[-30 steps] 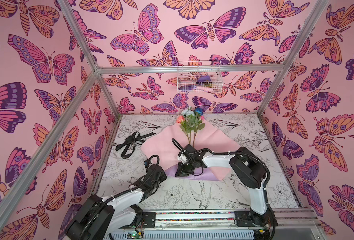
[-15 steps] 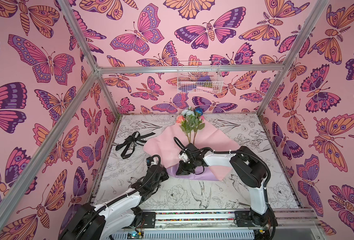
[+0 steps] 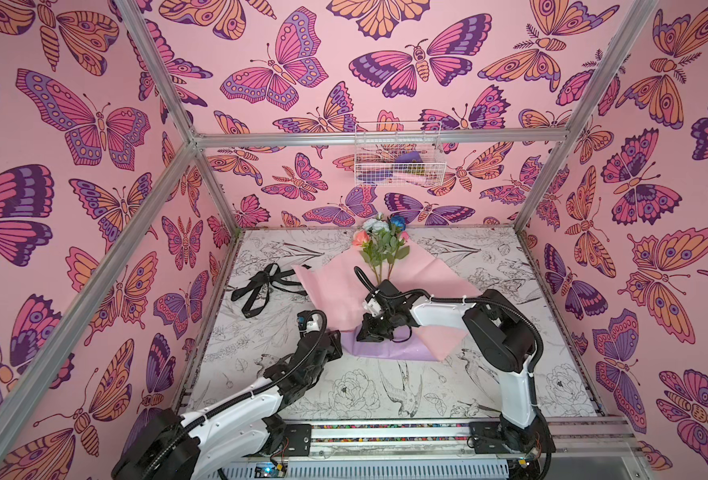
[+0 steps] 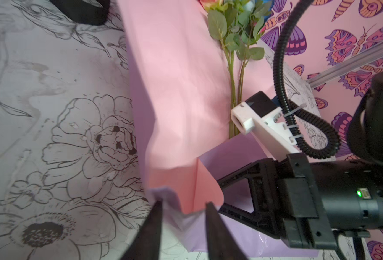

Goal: Tie the bouquet of fake flowers

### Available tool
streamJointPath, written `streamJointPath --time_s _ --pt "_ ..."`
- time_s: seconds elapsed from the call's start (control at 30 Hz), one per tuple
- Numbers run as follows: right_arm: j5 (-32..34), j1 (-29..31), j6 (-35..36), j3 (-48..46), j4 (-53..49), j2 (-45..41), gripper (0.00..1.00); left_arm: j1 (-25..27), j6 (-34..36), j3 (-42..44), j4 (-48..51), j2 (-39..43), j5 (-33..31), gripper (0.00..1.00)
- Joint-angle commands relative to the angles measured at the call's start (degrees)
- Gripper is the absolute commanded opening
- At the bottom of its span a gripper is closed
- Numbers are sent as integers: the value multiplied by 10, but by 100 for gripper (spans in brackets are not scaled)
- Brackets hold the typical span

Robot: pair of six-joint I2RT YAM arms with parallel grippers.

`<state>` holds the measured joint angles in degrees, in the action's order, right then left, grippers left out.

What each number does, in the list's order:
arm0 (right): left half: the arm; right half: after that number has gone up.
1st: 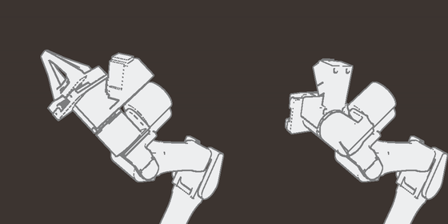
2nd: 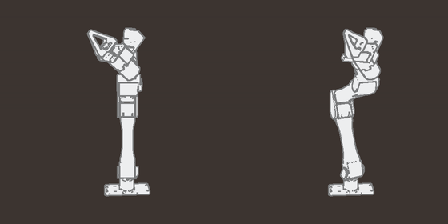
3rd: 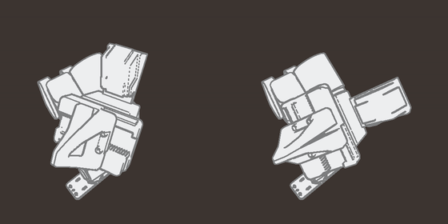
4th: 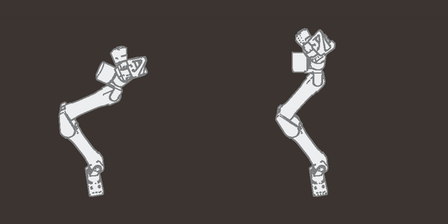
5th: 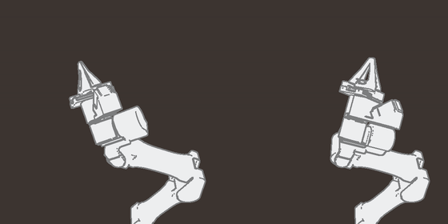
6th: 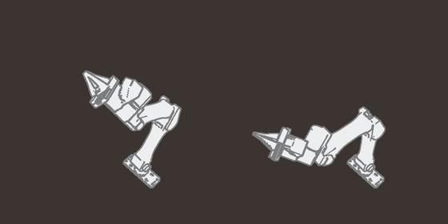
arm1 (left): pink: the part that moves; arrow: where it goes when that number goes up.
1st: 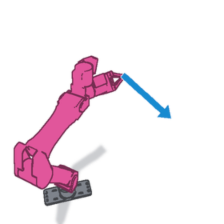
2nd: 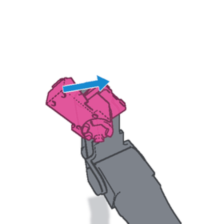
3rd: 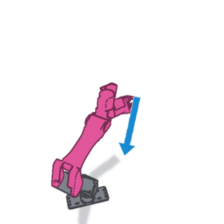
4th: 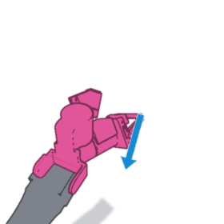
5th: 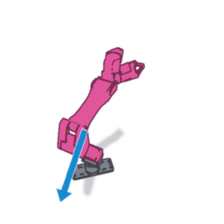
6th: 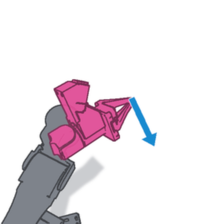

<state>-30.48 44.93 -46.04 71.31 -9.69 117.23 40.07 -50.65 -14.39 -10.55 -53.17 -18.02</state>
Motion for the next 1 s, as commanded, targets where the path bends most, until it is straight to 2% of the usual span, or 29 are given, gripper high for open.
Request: streamJointPath --time_s 0.0,0.07,0.2,0.3,0.4,0.57,0.7,0.83,0.97 --pt "17 -2 3 6 -9 17 14 -12 1 6 60 36 -72 76" --pt "15 -2 0 2 -6 19 14 -47 22 1 75 50 -49 87" --pt "13 -2 -1 -3 -2 17 14 -188 46 -8 95 68 96 100" --pt "16 -2 1 -3 -5 12 14 -280 57 -37 141 74 164 100" --pt "16 -2 -1 -5 -3 12 14 -344 86 -86 181 64 213 100" --pt "14 -2 -2 -5 -2 13 14 -439 65 -133 206 -17 339 99" --pt "12 -2 -2 -3 -2 14 14 -481 40 -141 169 -100 426 100" --pt "12 -1 -3 -4 -1 14 14 -494 25 -142 118 -153 461 100" --pt "11 -2 -4 -1 -1 16 14 -493 18 -133 82 -191 470 100"
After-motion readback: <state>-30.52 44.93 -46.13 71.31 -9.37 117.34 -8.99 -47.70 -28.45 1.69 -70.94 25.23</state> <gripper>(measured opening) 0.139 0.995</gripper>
